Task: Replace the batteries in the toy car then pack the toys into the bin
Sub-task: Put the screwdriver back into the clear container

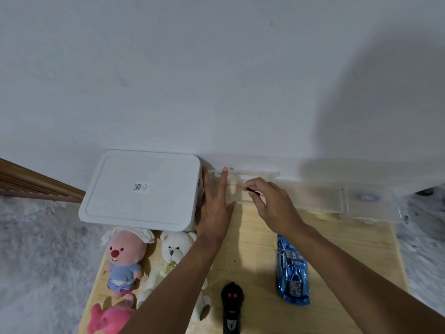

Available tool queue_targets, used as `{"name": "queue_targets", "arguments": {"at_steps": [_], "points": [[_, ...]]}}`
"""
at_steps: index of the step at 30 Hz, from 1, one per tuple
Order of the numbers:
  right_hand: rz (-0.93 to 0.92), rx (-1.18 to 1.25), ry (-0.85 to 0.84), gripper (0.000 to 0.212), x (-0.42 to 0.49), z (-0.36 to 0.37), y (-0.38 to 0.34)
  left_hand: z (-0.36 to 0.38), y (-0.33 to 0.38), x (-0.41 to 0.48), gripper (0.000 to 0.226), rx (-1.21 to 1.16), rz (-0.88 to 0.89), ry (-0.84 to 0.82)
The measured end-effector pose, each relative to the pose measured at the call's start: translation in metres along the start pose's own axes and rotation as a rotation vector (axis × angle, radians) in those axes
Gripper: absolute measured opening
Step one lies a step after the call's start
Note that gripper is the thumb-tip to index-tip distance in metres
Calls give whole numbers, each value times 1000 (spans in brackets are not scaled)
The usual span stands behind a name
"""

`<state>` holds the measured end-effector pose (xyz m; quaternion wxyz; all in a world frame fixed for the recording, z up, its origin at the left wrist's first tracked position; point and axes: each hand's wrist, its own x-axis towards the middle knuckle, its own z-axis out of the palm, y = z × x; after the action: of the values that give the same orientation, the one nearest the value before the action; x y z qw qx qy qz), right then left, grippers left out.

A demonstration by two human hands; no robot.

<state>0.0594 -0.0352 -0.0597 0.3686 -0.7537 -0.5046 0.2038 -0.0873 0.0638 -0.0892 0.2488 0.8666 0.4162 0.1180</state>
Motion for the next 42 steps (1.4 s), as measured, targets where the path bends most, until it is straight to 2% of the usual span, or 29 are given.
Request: {"name": "queue_targets", "arguments": {"at_steps": [2,6,9,14,19,25,29,32,34,36,39,42], "points": [[13,-11,47,18,3,4,-1,0,0,-1,107,7,5,8],[74,94,187,16,5,10,-8,-1,-1,-1,107,23,6,14],[114,64,174,16,5,15,-9,-1,-1,0,108,41,13,21],[307,118,197,17,11,25,1,-2,0,0,104,51,1,6],[384,168,201,10,23,39,5,-3,1,1,102,15,-15,-10],[553,125,179,13,31,49,11,-3,1,1,102,23,-26,-15],[562,29,159,16,26,38,6,-5,3,0,100,-14,-25,-27],[481,-40,291,8,12,25,-3,-7,4,-2,102,-30,-26,-33],[316,-181,399,9,0,18,-5,-6,5,-2,103,-17,-36,-39],[137,-305,450,19,-6,10,-3,-6,4,-3,104,-7,-45,-39],[7,-468,367,39,0,-3,3,-5,3,-3,105,-8,-34,-25],[-71,-596,313,36,10,-7,13,-6,3,-3,103,-42,-28,-40]]}}
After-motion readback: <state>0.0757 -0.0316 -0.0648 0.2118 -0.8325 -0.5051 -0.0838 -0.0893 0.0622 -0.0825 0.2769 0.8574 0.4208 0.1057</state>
